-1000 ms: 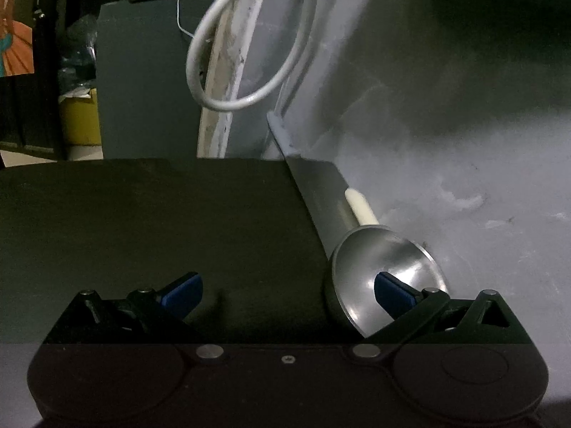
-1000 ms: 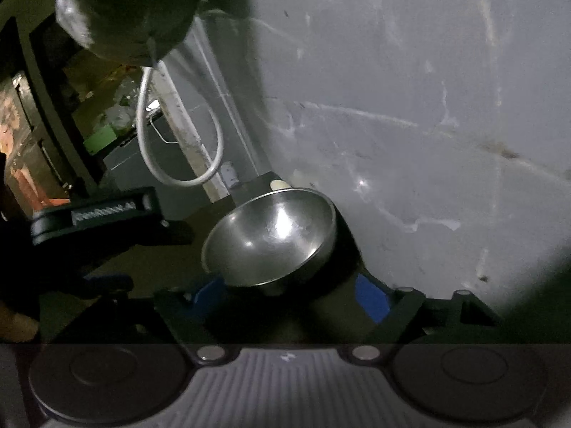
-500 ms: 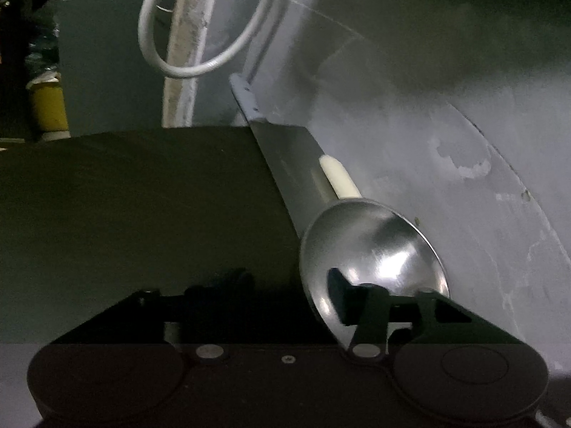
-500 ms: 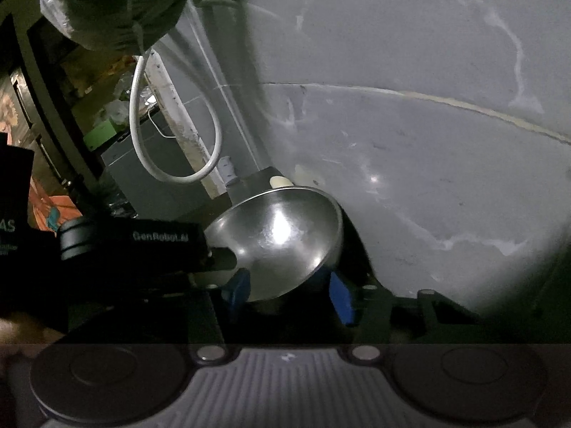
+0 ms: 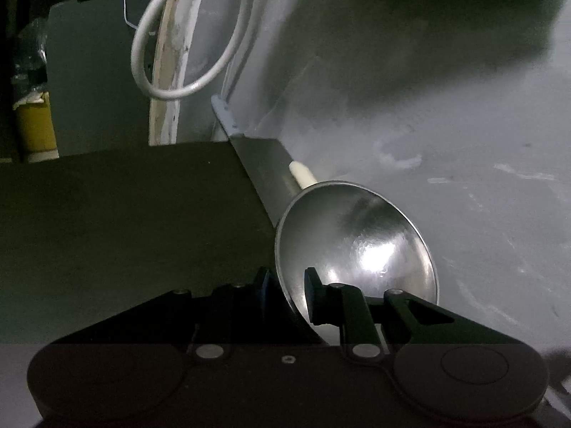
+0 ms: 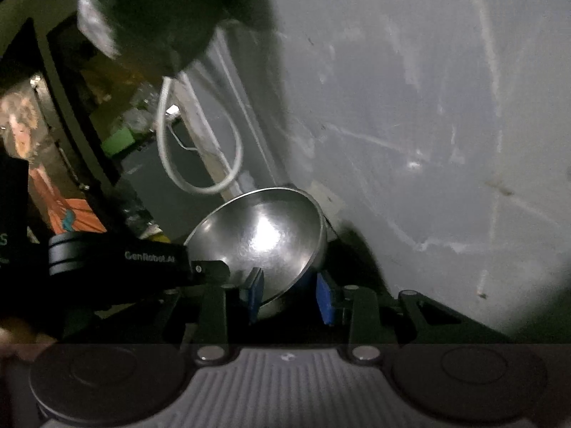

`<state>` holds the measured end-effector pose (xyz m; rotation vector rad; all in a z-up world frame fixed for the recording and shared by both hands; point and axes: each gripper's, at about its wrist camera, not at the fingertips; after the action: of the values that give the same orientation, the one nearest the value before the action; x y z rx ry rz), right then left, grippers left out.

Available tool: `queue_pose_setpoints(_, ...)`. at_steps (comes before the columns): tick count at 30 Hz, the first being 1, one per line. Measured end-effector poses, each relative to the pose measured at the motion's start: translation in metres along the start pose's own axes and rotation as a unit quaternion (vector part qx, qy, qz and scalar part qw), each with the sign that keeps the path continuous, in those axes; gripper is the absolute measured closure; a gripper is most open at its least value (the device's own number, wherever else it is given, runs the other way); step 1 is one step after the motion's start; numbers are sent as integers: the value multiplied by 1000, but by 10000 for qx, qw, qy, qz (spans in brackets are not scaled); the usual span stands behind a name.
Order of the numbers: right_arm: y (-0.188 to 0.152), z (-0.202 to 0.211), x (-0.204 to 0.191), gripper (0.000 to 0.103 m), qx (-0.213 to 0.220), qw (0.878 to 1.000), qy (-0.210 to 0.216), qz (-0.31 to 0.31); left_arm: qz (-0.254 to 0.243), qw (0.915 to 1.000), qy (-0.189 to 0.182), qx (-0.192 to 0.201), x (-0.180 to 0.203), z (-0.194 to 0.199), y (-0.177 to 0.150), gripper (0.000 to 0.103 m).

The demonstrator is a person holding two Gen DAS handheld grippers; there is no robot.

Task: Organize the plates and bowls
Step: 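Lift the steel saucepan and carry it toward the plate stack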

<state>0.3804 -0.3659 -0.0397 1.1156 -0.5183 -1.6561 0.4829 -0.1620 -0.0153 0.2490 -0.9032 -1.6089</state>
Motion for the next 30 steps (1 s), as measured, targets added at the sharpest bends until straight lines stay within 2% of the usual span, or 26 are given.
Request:
queue_pose_setpoints(4,-10,39,-17,67,74,9997,204,144,-74,9999,45,123,3,44,-17,82)
queue_pose_setpoints(9,-31,89,-36,67,-10,9988,317,385,18,9999,136,-39,4,94,-55,80)
queue_pose_setpoints(17,-73,171,-63,67,-251,9980,426,391,-230,9996,158,-59,8,180,-118,77)
queue_pose_setpoints(25,-121,229,-92,67,-534,9955,564,545,-217,9994,125,-226,-6,249,-174,77)
queue_pose_setpoints(30,-146,255,-107,67,-687,9940,609,591,-200,9989,165,-399,-18,276,-208,77)
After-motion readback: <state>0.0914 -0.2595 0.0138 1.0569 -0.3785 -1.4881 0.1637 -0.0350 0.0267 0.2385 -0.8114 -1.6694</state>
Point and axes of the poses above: each gripper's, at about its wrist camera, not at the fingertips, and z roughly against the way its jaws point, x to its right, y to its top, and after that the axes turned 1 degree about x, right-handed
